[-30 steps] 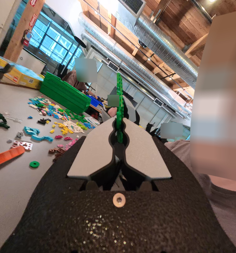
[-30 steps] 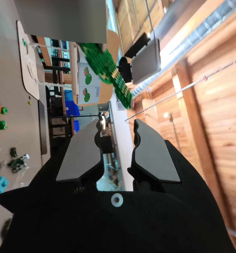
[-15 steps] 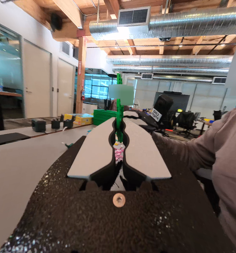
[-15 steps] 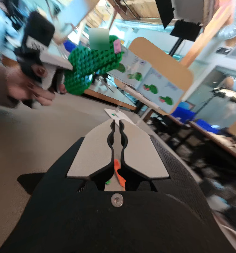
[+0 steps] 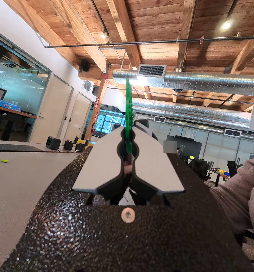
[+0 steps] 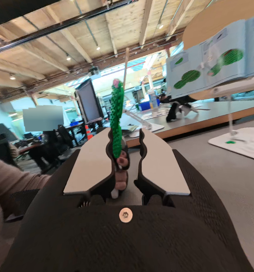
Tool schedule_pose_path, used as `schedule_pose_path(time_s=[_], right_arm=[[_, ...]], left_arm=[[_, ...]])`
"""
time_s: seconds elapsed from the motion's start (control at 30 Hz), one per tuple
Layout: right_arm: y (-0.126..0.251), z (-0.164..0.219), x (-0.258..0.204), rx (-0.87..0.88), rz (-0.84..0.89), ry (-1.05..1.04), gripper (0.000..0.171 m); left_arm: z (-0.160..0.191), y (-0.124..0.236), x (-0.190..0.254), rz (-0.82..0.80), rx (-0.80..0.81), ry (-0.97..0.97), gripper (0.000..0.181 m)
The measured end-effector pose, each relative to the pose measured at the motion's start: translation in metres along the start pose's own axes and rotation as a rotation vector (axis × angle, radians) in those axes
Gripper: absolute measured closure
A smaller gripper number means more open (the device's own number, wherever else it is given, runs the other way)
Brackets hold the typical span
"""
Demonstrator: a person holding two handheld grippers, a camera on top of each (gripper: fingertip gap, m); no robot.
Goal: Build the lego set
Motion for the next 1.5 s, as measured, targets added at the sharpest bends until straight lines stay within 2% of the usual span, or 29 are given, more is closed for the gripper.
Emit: schedule_pose_path(time_s=[0.1, 0.23, 0.3, 0.4, 0.5, 0.57, 0.73, 0.87, 0.93, 1.0, 1.1, 1.27, 1.5], right_arm=[[-0.004, 0.014, -0.008, -0.048, -0.055, 0.003, 0.138], [0.007, -0.003, -0.017, 0.12, -0.124, -0.068, 0.138], [0.014, -0.01, -0.015, 0.139, -0.124, -0.059, 0.14], [0.019, -0.008, -0.021, 0.062, -0.159, 0.008, 0.149], [0.018, 0.0, -0.026, -0.035, -0.179, 0.082, 0.148], [0.019, 0.0, -0.035, -0.043, -0.237, 0.131, 0.162], [0.019, -0.012, -0.078, -0.031, -0.334, 0.473, 0.164], [0.022, -0.02, -0.112, -0.114, -0.269, 0.875, 0.164], [0.024, -0.017, -0.12, -0.191, -0.219, 1.046, 0.164], [0.024, -0.014, -0.13, -0.231, -0.205, 1.166, 0.164], [0.022, -0.009, -0.146, -0.261, -0.217, 1.29, 0.165], [0.022, -0.005, -0.156, -0.33, -0.224, 1.404, 0.164], [0.028, 0.001, -0.163, -0.386, -0.268, 1.424, 0.164]], left_arm=[[0.003, -0.002, 0.002, 0.013, -0.019, 0.015, 0.176], [0.015, -0.006, 0.007, 0.028, -0.116, -0.025, 0.177], [0.022, -0.009, 0.011, 0.032, -0.198, -0.074, 0.177], [0.029, -0.011, 0.019, 0.056, -0.298, -0.171, 0.177], [0.027, -0.015, 0.029, 0.097, -0.33, -0.236, 0.177], [0.026, -0.016, 0.033, 0.105, -0.355, -0.289, 0.177], [0.012, -0.019, 0.066, 0.216, -0.364, -0.432, 0.174], [0.005, -0.022, 0.082, 0.156, -0.452, -0.878, 0.139], [0.006, -0.022, 0.089, 0.139, -0.497, -1.121, 0.135], [0.009, -0.024, 0.097, 0.141, -0.499, -1.293, 0.14], [0.015, -0.029, 0.11, 0.174, -0.456, -1.416, 0.148], [0.016, -0.031, 0.127, 0.249, -0.396, -1.421, 0.162], [0.027, -0.027, 0.134, 0.338, -0.451, -1.456, 0.176]])
Point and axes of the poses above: each gripper's, where its closed fingertips meet, y back along the fingers, z out of its underside, x = y × z across the jaws, the point moved 3 cm from there along y, back along the fingers, and after that the axes turned 6 degrees about -z, right-handed, at the moved point
